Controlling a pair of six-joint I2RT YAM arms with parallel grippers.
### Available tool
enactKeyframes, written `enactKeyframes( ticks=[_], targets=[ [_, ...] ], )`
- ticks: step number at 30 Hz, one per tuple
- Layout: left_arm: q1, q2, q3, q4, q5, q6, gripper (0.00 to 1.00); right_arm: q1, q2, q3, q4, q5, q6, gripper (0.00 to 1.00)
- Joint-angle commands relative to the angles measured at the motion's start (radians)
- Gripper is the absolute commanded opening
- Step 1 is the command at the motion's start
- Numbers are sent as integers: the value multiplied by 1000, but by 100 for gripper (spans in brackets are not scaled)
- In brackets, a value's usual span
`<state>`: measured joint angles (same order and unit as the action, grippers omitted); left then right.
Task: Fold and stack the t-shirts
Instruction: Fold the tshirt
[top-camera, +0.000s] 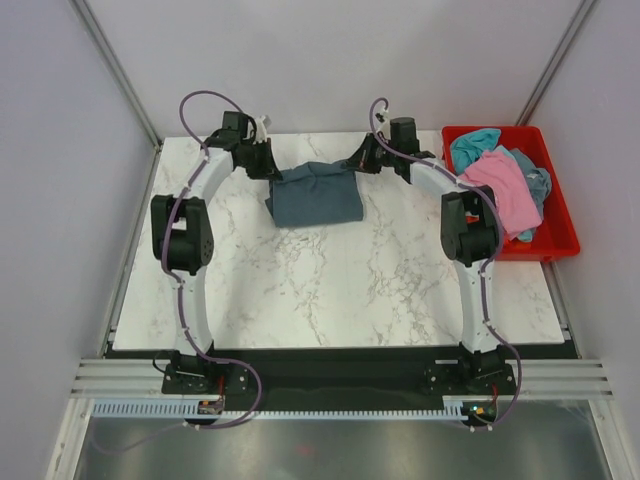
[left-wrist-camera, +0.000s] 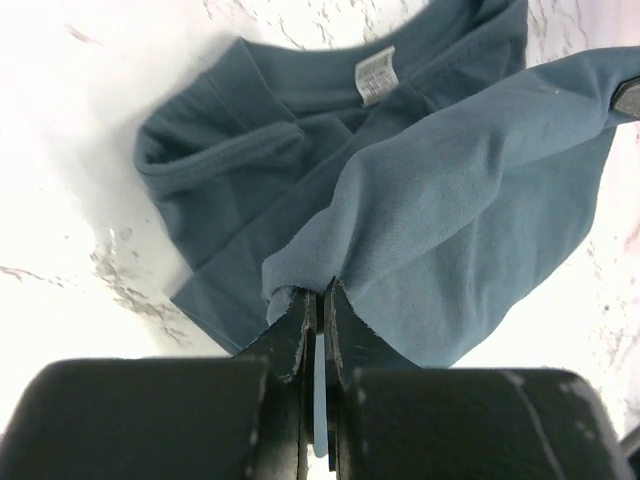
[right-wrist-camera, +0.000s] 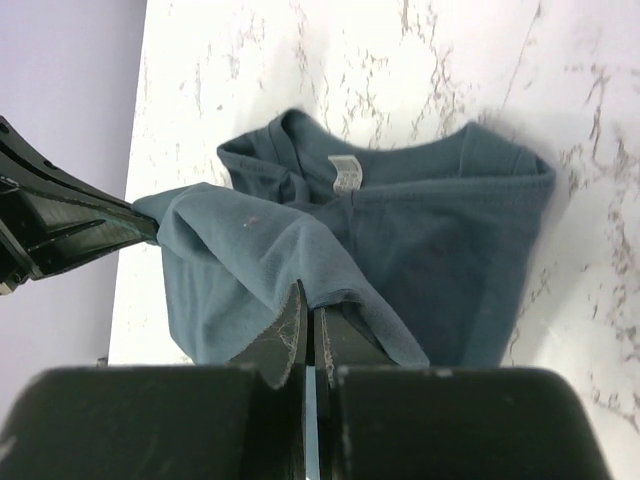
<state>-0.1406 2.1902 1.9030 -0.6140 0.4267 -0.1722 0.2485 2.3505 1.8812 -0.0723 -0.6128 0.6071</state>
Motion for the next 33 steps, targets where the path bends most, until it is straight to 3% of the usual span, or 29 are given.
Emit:
enactKeyframes(
  ticks=[1,9,10,11,12,13,18,26,33],
  targets=[
    [1,20,67,51,-69,36,2,0,38,81,65,24,13,0],
    [-1,105,155,92,-120,27,2,21,116,131,90,56,6,0],
    [-4,115,165,94,-143,28,14,24,119,134,92,62,6,5],
    [-5,121,175,95,-160,28,36,25,119,147,100,68,8,45],
    [-7,121,203,94,-178,22,69,25,112,153,107,67,5,70],
    [-8,121,217,95,-192,20,73,25,106,160,115,58,-9,97],
    [-8,4,217,88,-140,-15,87,14,-14,179,109,4,-72,98],
    [7,-165,-59,25,-20,-44,91,23,-137,37,91,-39,-36,98],
    [48,-230,-238,3,64,-89,91,29,-137,-97,77,-82,16,98]
  ],
)
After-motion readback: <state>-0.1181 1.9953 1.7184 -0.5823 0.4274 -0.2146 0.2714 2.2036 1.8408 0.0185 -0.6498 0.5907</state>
